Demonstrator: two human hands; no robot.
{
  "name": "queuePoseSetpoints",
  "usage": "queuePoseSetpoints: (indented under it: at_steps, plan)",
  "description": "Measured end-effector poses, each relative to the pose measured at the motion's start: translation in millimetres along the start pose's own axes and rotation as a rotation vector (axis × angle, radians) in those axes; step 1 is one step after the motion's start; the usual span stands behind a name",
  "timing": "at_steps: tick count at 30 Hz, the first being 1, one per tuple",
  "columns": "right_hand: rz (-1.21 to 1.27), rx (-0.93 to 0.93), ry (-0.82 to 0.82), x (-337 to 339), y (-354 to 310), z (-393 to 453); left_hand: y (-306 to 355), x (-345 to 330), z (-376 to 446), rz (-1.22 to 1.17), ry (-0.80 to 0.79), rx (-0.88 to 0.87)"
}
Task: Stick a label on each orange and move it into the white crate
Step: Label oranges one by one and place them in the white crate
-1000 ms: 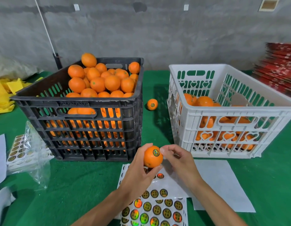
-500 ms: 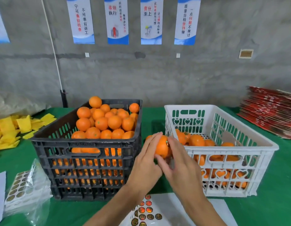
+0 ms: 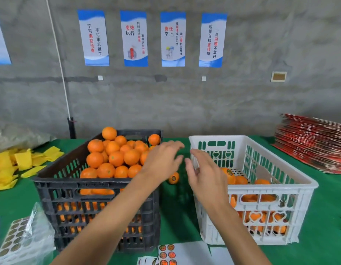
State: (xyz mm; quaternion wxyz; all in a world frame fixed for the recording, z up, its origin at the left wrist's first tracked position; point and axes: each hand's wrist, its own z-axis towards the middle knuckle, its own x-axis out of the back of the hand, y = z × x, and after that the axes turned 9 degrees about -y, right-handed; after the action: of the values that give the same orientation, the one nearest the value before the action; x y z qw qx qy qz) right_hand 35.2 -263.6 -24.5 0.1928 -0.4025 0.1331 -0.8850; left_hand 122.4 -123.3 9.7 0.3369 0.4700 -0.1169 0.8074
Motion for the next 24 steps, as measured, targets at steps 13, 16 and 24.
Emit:
queuePoseSetpoints:
  at_steps: [13, 16, 24]
  plan:
    - [0.352, 0.094, -0.35, -81.2, -60.4, 34.1, -114.5, 1.5, 14.6, -0.299, -1.013, 0.492]
    - [0.36, 0.099, -0.304, -87.1, -58.9, 32.6, -114.6, -8.6, 22.1, -0.268, -1.033, 0.45]
    - [0.749, -0.048, -0.531, -68.4, -64.2, 39.0, -116.8, 21.1, 20.9, -0.042, -0.603, 0.192]
